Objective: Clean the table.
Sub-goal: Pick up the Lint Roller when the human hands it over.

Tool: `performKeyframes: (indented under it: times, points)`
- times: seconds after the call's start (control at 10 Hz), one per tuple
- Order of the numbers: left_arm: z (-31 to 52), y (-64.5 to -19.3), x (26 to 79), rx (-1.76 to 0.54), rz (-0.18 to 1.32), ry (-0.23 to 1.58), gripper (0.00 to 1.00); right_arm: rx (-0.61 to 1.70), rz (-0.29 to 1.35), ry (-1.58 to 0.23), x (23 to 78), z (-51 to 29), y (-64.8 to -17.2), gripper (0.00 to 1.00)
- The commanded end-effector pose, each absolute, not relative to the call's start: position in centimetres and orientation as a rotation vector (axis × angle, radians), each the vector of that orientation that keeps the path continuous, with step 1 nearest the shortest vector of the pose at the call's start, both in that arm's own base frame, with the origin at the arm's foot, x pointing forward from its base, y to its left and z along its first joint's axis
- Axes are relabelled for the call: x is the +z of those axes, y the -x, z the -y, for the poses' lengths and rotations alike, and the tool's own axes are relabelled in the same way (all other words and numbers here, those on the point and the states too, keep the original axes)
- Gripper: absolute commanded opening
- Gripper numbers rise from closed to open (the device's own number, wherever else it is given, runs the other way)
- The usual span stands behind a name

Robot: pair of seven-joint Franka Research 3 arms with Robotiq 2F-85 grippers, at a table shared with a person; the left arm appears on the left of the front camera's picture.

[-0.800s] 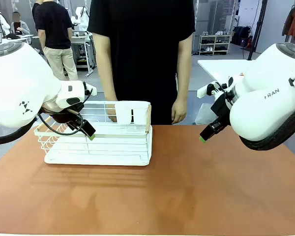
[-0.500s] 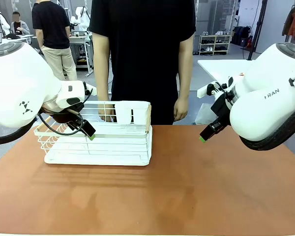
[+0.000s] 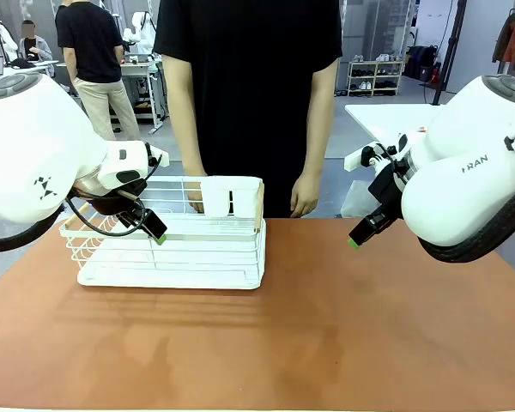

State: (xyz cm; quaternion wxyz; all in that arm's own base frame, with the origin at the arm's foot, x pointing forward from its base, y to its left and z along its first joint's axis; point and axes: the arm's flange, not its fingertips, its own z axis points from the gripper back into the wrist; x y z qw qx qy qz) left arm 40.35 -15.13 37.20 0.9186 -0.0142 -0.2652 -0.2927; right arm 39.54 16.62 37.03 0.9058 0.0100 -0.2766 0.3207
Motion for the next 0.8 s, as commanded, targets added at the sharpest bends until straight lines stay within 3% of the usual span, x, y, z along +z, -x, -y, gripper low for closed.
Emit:
performKeyframes:
  times: [0.0, 0.1, 0.3, 0.5, 0.7]
  points:
    - [15.1, -40.4, 37.2, -0.601, 0.545, 0.029, 1.0, 0.661, 0.571, -0.022, 37.0, -16.7, -39.5, 1.0]
    - [15.1, -40.3, 37.2, -0.602, 0.545, 0.029, 1.0, 0.662, 0.571, -0.021, 37.0, -16.6, -39.5, 1.0]
    - [11.6, -41.3, 42.1, -0.461, 0.455, 0.263, 1.0, 0.528, 0.501, -0.251, 41.2, -12.0, -41.5, 1.0]
    - [5.3, -41.7, 46.6, -0.269, 0.274, 0.634, 1.0, 0.435, 0.438, -0.568, 43.5, -5.2, -43.0, 1.0]
    - [-1.0, -41.5, 49.0, -0.092, 0.19, 0.792, 1.0, 0.278, 0.387, -0.93, 44.0, 2.3, -43.2, 1.0]
